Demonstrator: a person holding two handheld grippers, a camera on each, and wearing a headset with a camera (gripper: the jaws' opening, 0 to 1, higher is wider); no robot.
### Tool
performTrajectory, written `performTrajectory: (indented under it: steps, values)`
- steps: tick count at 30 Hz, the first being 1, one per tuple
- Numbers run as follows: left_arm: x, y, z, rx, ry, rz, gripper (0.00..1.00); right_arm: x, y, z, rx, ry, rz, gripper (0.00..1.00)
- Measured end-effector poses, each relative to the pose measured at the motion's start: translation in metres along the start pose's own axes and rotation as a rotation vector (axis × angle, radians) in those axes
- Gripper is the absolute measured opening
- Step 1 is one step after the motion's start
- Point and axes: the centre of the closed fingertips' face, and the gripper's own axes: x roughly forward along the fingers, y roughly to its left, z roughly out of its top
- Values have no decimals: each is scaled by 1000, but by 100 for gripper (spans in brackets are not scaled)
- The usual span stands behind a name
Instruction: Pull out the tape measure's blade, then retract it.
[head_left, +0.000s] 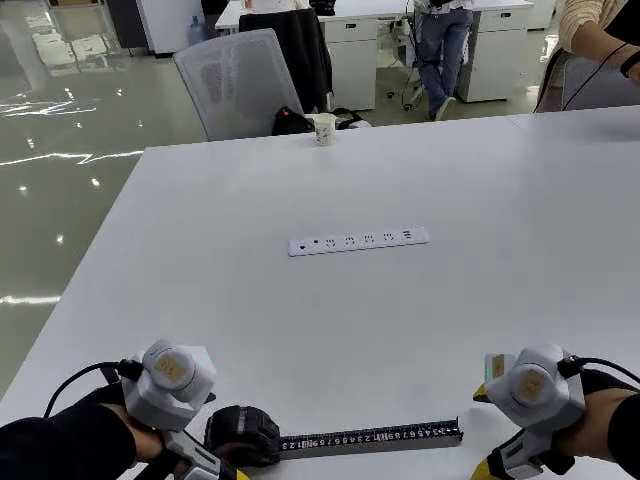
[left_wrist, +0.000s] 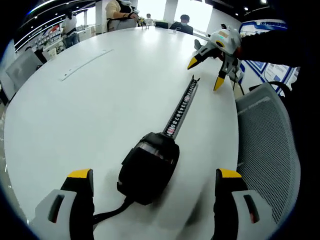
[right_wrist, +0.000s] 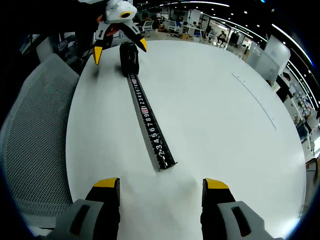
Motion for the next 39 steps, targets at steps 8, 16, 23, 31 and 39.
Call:
performTrajectory:
  steps: [8, 16, 23, 31, 39]
  values:
    - [-6, 17, -1, -122, -157, 135, 99, -5, -1, -6, 124, -64, -41, 76]
    - [-18, 18, -13, -329, -267, 199, 99, -16, -4, -10, 246, -163, -92, 90]
    - [-35, 22, -18, -328, -340, 259, 99, -31, -9, -13, 323, -236, -149, 99]
    - [-50, 14, -27, -356, -428, 307, 99, -51, 0, -25, 329, -254, -185, 99]
    - [-59, 2, -39, -306, -414, 294, 99, -69, 10, -33, 380, -316, -203, 99]
